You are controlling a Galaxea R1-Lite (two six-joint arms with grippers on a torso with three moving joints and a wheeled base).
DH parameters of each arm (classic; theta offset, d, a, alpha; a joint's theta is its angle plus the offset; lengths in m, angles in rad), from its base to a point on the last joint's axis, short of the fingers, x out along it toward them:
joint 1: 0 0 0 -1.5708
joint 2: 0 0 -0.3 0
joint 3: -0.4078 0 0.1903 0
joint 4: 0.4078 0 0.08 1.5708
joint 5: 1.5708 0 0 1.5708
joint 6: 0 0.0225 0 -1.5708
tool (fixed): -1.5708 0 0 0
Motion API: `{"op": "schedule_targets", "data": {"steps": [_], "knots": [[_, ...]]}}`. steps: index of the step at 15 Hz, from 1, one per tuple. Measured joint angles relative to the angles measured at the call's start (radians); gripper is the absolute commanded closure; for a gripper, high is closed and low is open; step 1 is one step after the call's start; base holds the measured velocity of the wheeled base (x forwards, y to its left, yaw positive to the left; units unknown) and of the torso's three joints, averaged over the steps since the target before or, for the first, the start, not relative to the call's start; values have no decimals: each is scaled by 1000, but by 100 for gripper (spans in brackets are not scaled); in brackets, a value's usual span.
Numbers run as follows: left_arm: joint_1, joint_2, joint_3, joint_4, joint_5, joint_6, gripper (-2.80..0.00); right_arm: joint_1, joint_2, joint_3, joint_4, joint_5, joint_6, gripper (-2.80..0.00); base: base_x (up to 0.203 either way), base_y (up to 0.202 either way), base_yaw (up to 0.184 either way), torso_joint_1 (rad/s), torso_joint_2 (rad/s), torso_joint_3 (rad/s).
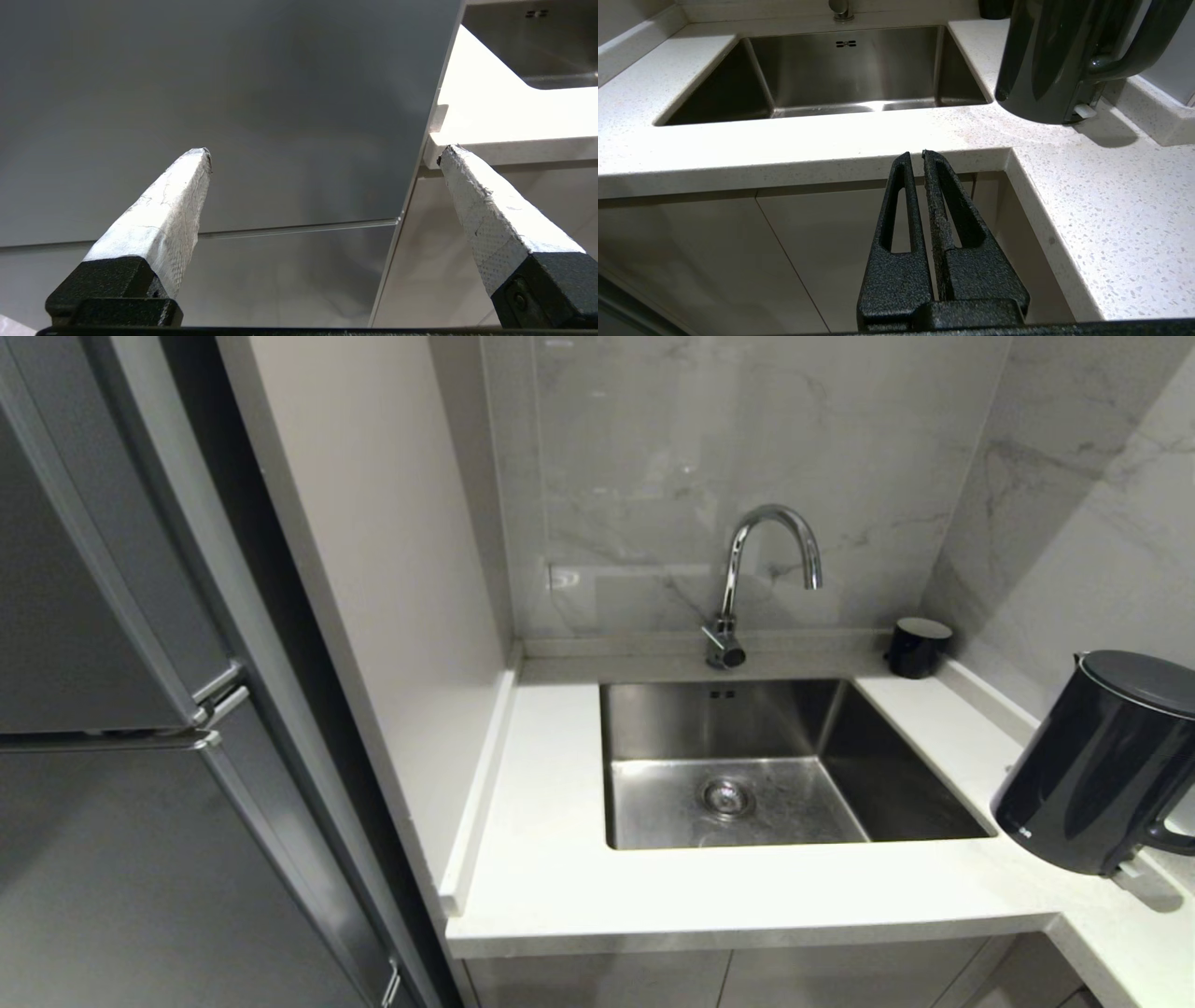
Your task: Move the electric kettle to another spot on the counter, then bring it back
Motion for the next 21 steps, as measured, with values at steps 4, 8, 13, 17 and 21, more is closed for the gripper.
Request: {"op": "schedule_targets", "data": {"steps": [4, 8, 13, 17, 21], "knots": [[0, 0, 0, 2, 0, 0, -280, 0, 0, 0, 0, 0, -1, 0, 0, 0, 0, -130, 360, 233], [1, 0, 2, -7, 3, -1, 0, 0, 0, 0, 0, 0, -1, 0, 0, 0, 0, -158, 460, 302], [1, 0, 2, -7, 2, -1, 0, 0, 0, 0, -1, 0, 0, 0, 0, 0, 0, -156, 534, 373], [1, 0, 2, -6, 0, -1, 0, 0, 0, 0, 0, 0, 0, 0, 0, 0, 0, -122, 508, 387], [1, 0, 2, -5, 0, -3, 0, 0, 0, 0, 0, 0, -2, 0, 0, 0, 0, -56, 330, 269]]}}
